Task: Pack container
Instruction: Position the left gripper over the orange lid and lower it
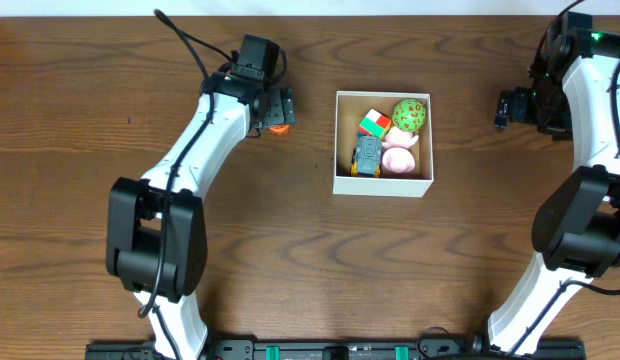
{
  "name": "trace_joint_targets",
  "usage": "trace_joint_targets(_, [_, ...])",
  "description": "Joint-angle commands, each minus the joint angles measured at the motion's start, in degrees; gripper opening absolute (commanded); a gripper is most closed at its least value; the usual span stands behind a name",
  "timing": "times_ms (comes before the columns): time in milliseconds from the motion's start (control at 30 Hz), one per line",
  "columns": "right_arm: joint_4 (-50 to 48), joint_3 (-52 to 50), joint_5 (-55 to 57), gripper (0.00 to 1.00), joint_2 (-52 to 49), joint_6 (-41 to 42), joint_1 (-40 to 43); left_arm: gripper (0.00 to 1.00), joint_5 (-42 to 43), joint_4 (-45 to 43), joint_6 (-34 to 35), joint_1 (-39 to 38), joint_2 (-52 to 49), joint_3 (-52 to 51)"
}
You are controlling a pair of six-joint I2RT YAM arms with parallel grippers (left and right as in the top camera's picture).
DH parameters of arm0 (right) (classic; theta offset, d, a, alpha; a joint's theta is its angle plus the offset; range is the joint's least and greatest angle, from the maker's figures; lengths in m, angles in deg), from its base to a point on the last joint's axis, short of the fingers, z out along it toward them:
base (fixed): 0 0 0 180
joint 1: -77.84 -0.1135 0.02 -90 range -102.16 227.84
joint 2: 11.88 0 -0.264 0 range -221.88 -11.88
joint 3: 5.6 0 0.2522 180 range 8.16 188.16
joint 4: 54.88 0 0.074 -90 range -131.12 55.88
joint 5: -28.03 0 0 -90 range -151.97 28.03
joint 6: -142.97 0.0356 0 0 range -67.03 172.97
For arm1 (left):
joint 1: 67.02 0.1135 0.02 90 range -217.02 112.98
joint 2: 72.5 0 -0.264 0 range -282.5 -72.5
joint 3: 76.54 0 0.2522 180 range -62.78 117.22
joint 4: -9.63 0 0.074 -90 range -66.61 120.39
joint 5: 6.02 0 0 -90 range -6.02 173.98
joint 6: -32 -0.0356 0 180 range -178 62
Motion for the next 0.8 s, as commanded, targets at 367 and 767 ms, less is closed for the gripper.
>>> trace_joint_targets(367, [0.02, -0.13, -0.04, 0.99, 0.37, -0.50, 0.17, 0.98, 1.88, -4.74, -11.17, 0.31, -7.54, -0.07])
trace_joint_targets(767, [0.02, -0.13, -0.04, 0.99, 0.37, -0.50, 0.17, 0.98, 1.88, -9.25, -11.96, 0.31, -9.01, -0.07])
